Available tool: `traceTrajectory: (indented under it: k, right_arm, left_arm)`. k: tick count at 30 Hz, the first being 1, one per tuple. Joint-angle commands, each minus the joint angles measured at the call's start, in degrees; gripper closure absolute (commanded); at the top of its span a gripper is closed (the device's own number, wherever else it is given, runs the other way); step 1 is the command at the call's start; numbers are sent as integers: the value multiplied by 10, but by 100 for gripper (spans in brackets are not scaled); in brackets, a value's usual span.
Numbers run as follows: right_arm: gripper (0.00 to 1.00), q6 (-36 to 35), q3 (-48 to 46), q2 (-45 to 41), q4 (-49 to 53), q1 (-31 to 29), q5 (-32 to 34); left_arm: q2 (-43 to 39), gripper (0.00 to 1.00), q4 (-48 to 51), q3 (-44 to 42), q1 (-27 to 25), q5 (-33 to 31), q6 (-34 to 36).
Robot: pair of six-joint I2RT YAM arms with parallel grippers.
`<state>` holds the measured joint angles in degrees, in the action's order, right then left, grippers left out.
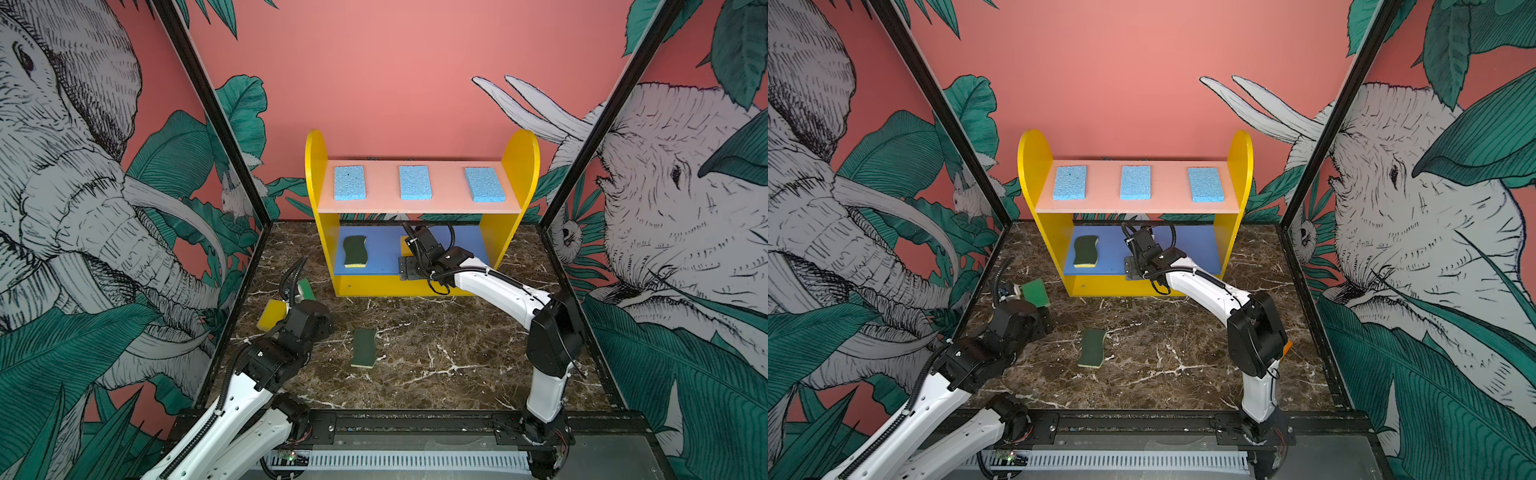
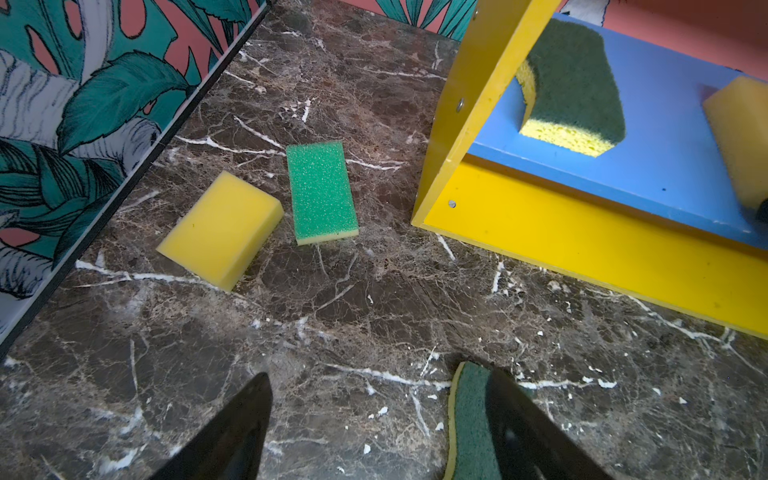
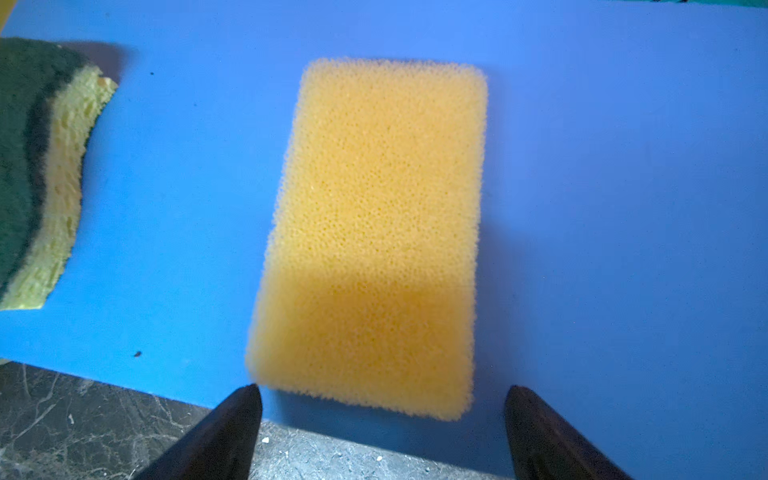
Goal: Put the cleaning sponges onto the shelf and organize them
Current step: 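Draw the right gripper back while the left gripper lowers to a green sponge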
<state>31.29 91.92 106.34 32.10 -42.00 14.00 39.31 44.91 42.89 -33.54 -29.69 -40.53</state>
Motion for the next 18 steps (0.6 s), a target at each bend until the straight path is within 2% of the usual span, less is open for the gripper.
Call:
traceTrajectory:
  k: [1,9,15,18]
  right_arm:
    - [6,-10,-11,-32,27,-8,19]
    - [4,-36,-44,-74,56,-37,13]
    - [1,-39,-104,-125,50,-38,24]
    - [1,-60,-159,-166,16,-36,23]
  left_arm:
    - [2,17,7,-6,1,-9,-2]
    - [43,17,19,-7,1,-14,2]
    - [60,16,7,-16,1,2,-14]
    - [69,15,1,-28,4,3,-27]
